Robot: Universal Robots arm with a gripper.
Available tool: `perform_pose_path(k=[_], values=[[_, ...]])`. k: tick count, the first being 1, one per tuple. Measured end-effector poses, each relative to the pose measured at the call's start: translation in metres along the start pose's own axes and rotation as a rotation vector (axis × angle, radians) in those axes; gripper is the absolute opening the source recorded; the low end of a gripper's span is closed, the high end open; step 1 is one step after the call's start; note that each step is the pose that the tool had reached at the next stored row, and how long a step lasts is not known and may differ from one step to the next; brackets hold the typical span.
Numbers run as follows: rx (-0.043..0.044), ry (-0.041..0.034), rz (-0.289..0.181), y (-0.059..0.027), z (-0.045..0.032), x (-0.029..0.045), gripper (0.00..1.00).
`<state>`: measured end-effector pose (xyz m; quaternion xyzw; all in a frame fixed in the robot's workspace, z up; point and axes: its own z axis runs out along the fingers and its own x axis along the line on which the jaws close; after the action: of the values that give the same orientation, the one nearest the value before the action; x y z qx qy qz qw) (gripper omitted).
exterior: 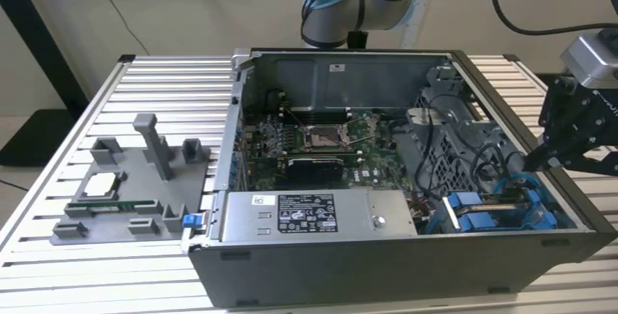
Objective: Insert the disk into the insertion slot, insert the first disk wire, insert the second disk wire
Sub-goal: 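Insert the second disk wire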
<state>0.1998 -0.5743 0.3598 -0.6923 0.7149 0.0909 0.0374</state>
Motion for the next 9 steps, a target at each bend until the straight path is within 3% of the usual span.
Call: perform_pose_path(k=[4, 9], values=[[0.0, 0.0, 0.0, 0.0011, -0.0015, -0.0002, 0.0], [0.0, -0.0001, 0.0, 0.0075, -0.0102, -0.0022, 0.0]])
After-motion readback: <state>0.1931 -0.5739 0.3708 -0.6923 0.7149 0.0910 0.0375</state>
